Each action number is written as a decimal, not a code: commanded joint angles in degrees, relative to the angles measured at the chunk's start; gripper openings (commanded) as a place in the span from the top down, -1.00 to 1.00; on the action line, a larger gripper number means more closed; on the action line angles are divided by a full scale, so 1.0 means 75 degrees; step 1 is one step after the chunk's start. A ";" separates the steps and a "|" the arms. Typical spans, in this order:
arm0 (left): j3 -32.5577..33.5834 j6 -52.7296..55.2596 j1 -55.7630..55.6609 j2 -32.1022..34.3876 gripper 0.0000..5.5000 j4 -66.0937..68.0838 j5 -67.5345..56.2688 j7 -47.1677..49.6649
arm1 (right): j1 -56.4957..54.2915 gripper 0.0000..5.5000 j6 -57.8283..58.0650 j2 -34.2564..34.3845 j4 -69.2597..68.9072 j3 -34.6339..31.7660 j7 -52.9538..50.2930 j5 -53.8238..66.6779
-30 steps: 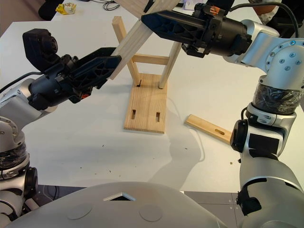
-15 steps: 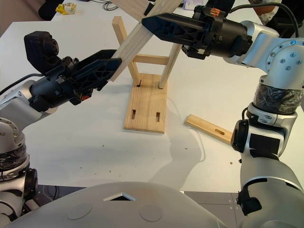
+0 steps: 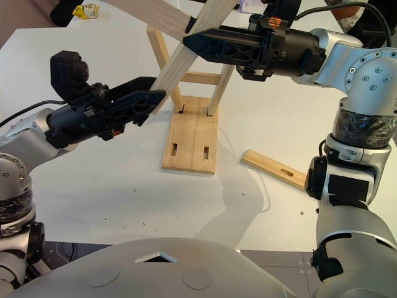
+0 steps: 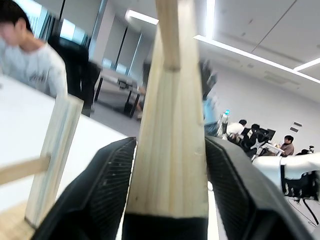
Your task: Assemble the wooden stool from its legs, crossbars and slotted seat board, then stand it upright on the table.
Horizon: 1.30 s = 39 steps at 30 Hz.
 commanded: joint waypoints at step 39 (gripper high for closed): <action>0.1458 0.0180 0.1775 0.1381 -0.34 -0.0982 0.0084 -0.2431 | 0.2358 0.26 -0.3302 -0.2184 -0.2228 0.1639 0.2285 -0.4268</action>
